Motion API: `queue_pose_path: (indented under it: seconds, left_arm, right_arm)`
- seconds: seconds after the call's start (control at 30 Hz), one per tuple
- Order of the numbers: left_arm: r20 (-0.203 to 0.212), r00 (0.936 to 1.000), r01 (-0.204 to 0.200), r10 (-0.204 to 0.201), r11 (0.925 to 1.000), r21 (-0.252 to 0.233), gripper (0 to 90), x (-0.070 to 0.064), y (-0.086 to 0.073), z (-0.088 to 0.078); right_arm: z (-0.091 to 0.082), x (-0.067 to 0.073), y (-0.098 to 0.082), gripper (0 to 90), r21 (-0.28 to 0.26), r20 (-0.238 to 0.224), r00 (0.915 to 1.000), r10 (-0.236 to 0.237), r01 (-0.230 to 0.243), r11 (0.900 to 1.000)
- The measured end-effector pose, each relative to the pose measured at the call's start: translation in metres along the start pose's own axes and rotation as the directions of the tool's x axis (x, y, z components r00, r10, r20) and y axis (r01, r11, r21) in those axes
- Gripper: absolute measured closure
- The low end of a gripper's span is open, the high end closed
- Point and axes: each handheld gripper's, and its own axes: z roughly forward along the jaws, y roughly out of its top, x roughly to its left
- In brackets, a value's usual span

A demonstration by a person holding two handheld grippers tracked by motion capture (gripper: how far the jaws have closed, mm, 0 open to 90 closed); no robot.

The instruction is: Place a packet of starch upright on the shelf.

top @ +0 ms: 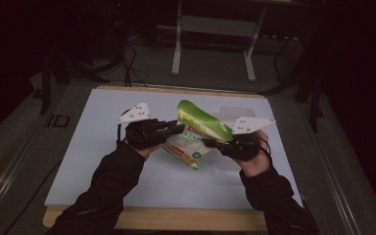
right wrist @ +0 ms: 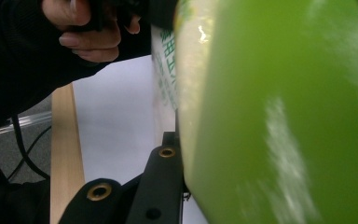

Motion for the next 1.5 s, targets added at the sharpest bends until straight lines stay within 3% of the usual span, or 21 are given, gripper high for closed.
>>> queue_pose_path:
  seconds: [0.07, 0.2, 0.3, 0.43, 0.57, 0.63, 0.7, 0.77, 0.97, 1.1, 1.13, 1.3, 1.43, 1.5]
  left_arm:
    - [0.005, 0.9998, 0.019, -0.019, 0.9998, 0.008, 66.8, 0.002, -0.001, -0.001]
    - [-0.001, 0.9999, 0.016, -0.016, 0.9998, -0.015, 57.6, 0.002, 0.000, -0.007]
    - [-0.003, 1.0000, 0.007, -0.007, 1.0000, -0.001, 44.1, 0.003, -0.003, -0.011]
    - [-0.008, 0.9989, 0.045, -0.045, 0.9988, 0.020, 23.0, 0.006, -0.011, -0.016]
    - [-0.052, 0.9972, 0.055, -0.053, 0.9976, 0.042, 13.8, 0.007, -0.021, -0.023]
    - [-0.045, 0.9961, 0.079, -0.076, 0.9951, 0.060, 7.9, 0.008, -0.026, -0.027]
    - [-0.047, 0.9952, 0.089, -0.086, 0.9937, 0.069, 7.6, 0.009, -0.028, -0.030]
    - [-0.080, 0.9925, 0.100, -0.093, 0.9908, 0.091, 3.8, 0.009, -0.035, -0.039]
    - [-0.099, 0.9826, 0.167, -0.157, 0.9811, 0.098, 0.8, 0.011, -0.057, -0.057]
    - [-0.104, 0.9820, 0.169, -0.158, 0.9798, 0.107, 0.8, 0.011, -0.065, -0.061]
    - [-0.128, 0.9811, 0.163, -0.146, 0.9776, 0.134, 0.8, 0.011, -0.077, -0.063]
    - [-0.144, 0.9761, 0.180, -0.162, 0.9766, 0.118, 0.8, 0.013, -0.093, -0.065]
    - [-0.159, 0.9764, 0.167, -0.146, 0.9770, 0.132, 0.8, 0.011, -0.103, -0.064]
    - [-0.154, 0.9751, 0.180, -0.160, 0.9758, 0.125, 0.8, 0.011, -0.108, -0.064]
  right_arm:
    - [-0.004, -0.003, 0.002, 86.0, 0.004, 0.009, 1.0000, 0.002, -0.002, 1.000]
    - [-0.008, -0.009, 0.002, 86.2, 0.013, 0.017, 0.9997, 0.018, -0.018, 1.000]
    - [-0.014, -0.012, 0.005, 86.2, 0.013, 0.037, 0.9993, 0.007, -0.007, 1.000]
    - [-0.030, -0.019, 0.012, 86.2, -0.004, 0.069, 0.9976, 0.004, -0.003, 1.000]
    - [-0.045, -0.027, 0.019, 86.1, -0.015, 0.097, 0.9953, -0.009, 0.011, 1.000]
    - [-0.053, -0.033, 0.023, 86.1, -0.014, 0.112, 0.9936, -0.015, 0.016, 1.000]
    - [-0.056, -0.036, 0.024, 86.1, -0.011, 0.119, 0.9927, -0.020, 0.021, 1.000]
    - [-0.067, -0.046, 0.027, 86.1, 0.007, 0.142, 0.9896, -0.021, 0.020, 1.000]
    - [-0.081, -0.068, 0.024, 86.1, 0.040, 0.186, 0.9824, -0.019, 0.011, 0.999]
    - [-0.086, -0.079, 0.018, 86.1, 0.053, 0.196, 0.9806, -0.003, -0.007, 0.999]
    - [-0.089, -0.087, 0.014, 86.1, 0.058, 0.207, 0.9783, 0.013, -0.026, 0.998]
    - [-0.089, -0.104, 0.007, 86.1, 0.086, 0.244, 0.9696, 0.021, -0.043, 0.995]
    - [-0.084, -0.120, 0.003, 86.0, 0.103, 0.257, 0.9656, 0.039, -0.067, 0.992]
    - [-0.082, -0.127, 0.002, 86.0, 0.107, 0.265, 0.9634, 0.042, -0.072, 0.992]
